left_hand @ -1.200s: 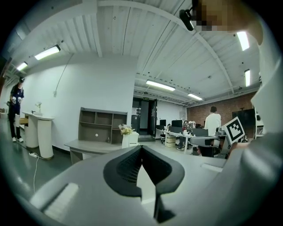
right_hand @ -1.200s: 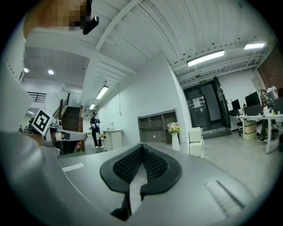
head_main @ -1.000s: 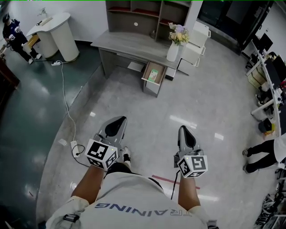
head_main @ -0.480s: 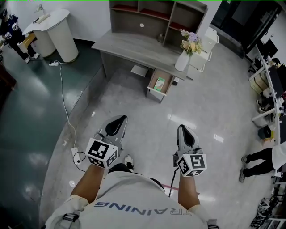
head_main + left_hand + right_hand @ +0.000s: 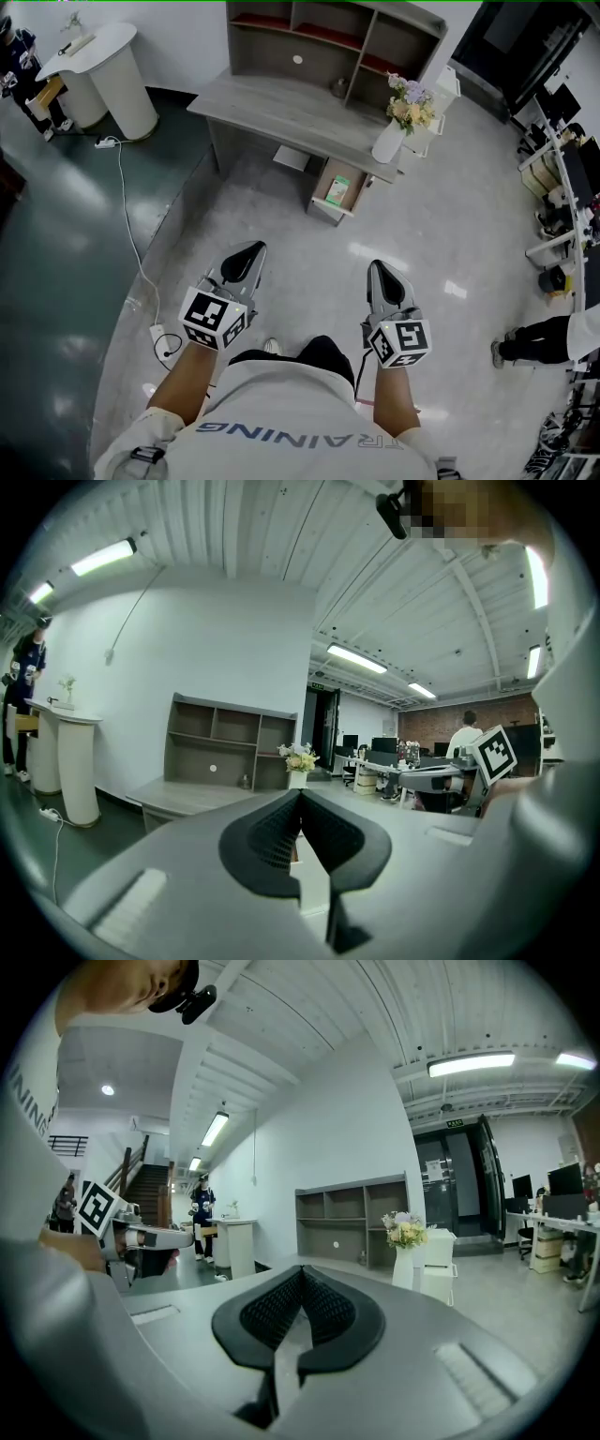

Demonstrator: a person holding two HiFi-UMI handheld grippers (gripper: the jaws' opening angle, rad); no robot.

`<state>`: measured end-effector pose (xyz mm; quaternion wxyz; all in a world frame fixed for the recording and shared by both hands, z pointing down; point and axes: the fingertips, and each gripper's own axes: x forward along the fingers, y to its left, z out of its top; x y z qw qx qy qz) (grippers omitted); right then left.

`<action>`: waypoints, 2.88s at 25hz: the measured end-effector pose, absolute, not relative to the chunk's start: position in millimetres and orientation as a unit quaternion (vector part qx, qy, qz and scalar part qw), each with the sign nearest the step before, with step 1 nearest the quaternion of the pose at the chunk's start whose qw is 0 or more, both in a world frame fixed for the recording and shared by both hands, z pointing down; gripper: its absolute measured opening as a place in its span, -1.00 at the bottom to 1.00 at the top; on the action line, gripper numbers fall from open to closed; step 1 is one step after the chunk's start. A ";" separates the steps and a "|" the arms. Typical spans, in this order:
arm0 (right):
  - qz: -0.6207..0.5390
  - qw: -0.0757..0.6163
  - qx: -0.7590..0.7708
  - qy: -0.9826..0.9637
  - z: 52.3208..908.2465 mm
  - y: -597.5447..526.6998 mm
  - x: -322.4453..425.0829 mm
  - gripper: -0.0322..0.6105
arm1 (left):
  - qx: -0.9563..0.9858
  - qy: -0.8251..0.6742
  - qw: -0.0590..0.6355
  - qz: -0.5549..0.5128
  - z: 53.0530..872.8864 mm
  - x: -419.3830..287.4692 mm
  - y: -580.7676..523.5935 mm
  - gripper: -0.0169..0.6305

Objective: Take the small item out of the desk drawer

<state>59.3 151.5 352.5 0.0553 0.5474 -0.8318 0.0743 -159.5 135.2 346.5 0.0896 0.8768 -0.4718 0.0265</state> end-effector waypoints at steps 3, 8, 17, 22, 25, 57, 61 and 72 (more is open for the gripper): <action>0.081 0.060 0.547 -0.831 358.1 129.3 58.9 -0.86 | 0.874 -0.475 0.099 0.027 353.3 -162.9 118.0 -0.95; 0.086 0.066 0.525 -0.844 367.9 83.6 51.6 -0.86 | 0.866 -0.489 0.104 0.029 360.4 -164.4 81.7 -0.95; 0.082 0.057 0.499 -0.861 361.3 -25.3 80.2 -0.86 | 0.852 -0.514 0.090 0.035 348.1 -131.4 -17.7 -0.95; 0.097 0.056 0.506 -0.855 371.5 -81.2 125.4 -0.85 | 0.854 -0.509 0.095 0.050 352.3 -87.7 -75.0 -0.95; 0.111 0.056 0.513 -0.849 381.4 -109.0 154.3 -0.86 | 0.856 -0.504 0.098 0.059 355.7 -61.1 -106.3 -0.95; 0.178 0.107 0.614 -0.761 450.9 -206.5 152.9 -0.74 | 0.913 -0.373 0.127 0.108 416.5 -48.8 -261.8 -0.95; 0.181 0.111 0.603 -0.769 452.8 -203.6 151.0 -0.47 | 0.912 -0.376 0.125 0.108 413.1 -48.2 -252.6 -0.95; 0.176 0.146 0.600 -0.766 458.5 -187.9 154.9 0.60 | 0.916 -0.369 0.122 0.095 406.8 -34.2 -234.5 -0.95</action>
